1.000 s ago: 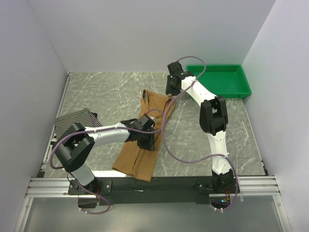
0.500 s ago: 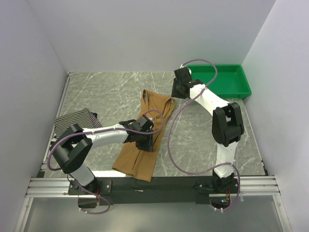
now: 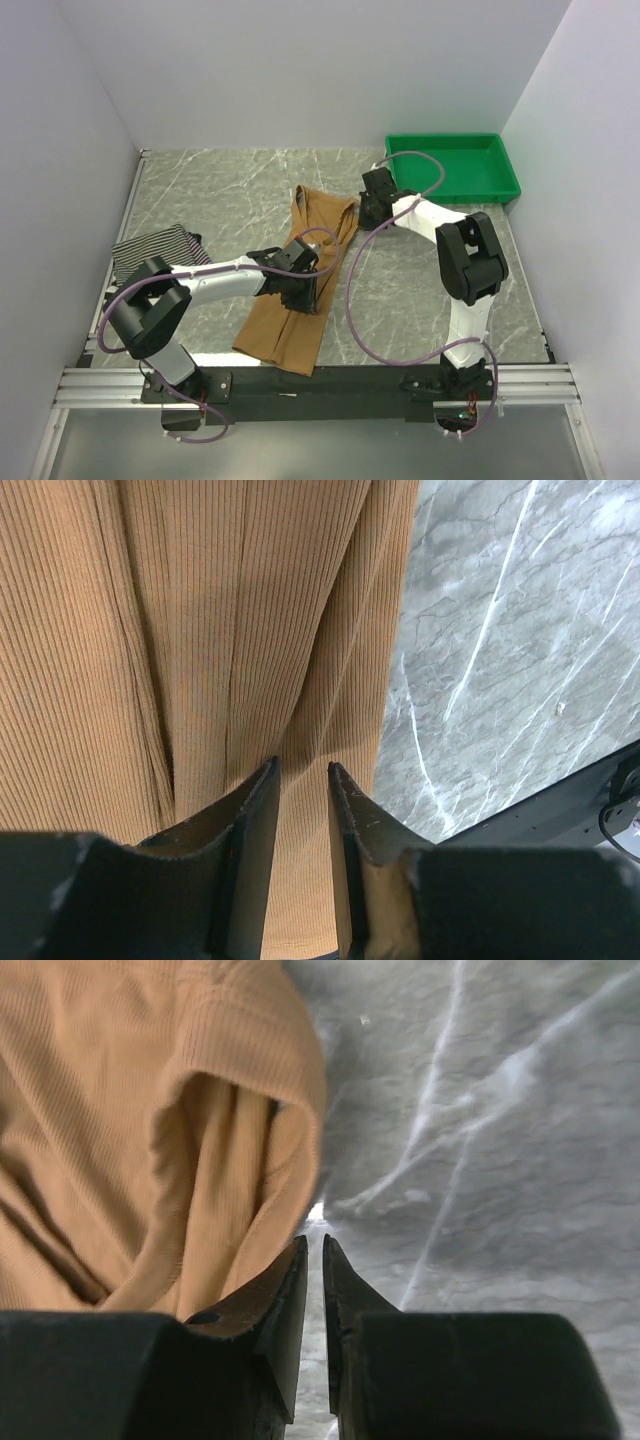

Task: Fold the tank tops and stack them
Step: Fold the tank top

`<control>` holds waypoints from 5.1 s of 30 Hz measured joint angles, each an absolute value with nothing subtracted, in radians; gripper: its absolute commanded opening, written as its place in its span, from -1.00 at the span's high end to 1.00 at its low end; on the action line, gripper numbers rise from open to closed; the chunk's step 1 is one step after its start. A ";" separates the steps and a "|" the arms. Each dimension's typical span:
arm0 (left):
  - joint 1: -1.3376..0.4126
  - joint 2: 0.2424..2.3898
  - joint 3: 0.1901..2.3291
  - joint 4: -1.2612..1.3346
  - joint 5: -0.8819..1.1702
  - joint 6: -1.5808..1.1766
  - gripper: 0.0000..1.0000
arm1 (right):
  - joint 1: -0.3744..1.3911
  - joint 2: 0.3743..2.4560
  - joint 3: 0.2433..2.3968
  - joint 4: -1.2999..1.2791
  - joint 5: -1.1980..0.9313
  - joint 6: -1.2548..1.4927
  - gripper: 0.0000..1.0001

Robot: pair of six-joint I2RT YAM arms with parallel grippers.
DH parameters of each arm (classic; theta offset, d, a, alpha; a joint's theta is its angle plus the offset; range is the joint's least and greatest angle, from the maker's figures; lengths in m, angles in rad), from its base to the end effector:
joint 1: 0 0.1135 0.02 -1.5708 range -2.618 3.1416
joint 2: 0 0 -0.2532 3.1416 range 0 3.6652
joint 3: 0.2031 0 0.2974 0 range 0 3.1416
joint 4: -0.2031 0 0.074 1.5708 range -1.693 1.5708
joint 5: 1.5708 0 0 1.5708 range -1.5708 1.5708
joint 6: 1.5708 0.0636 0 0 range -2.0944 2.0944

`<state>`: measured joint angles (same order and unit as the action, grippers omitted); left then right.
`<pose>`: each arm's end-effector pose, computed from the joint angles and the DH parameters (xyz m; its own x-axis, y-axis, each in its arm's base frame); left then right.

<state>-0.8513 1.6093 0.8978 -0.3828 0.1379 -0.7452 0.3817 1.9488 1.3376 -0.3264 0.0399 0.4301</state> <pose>0.2256 -0.2708 0.1000 -0.9638 0.0807 -0.2543 0.1810 0.8981 -0.4008 0.4351 0.1719 0.1199 -0.8260 0.1174 -0.5512 -0.0064 0.9760 0.2175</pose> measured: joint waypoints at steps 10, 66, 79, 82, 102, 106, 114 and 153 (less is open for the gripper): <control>-0.851 1.609 0.898 -0.384 0.138 -0.745 0.36 | 0.382 1.963 1.374 -0.262 -0.054 0.457 0.65; -0.202 2.176 1.556 -0.202 0.288 -0.904 0.29 | 0.492 2.309 1.909 -0.306 -0.165 0.614 0.87; -0.215 2.365 1.752 -0.144 0.426 -0.914 0.27 | 0.449 2.430 2.000 -0.220 -0.194 0.777 0.96; -0.226 2.395 1.793 -0.137 0.448 -0.915 0.28 | 0.443 2.480 2.009 -0.219 -0.214 0.804 0.98; -0.273 2.427 1.893 -0.167 0.411 -0.875 0.29 | 0.374 2.635 2.056 0.046 -0.499 1.074 0.81; -0.284 2.432 1.897 -0.155 0.384 -0.868 0.27 | 0.364 2.639 2.059 0.051 -0.511 1.102 0.71; -0.285 2.432 1.897 -0.139 0.362 -0.851 0.25 | 0.353 2.628 2.009 0.116 -0.514 1.138 0.48; -0.399 2.486 2.040 -0.257 0.066 -0.612 0.20 | 0.282 1.969 1.482 -0.176 -0.046 0.755 0.77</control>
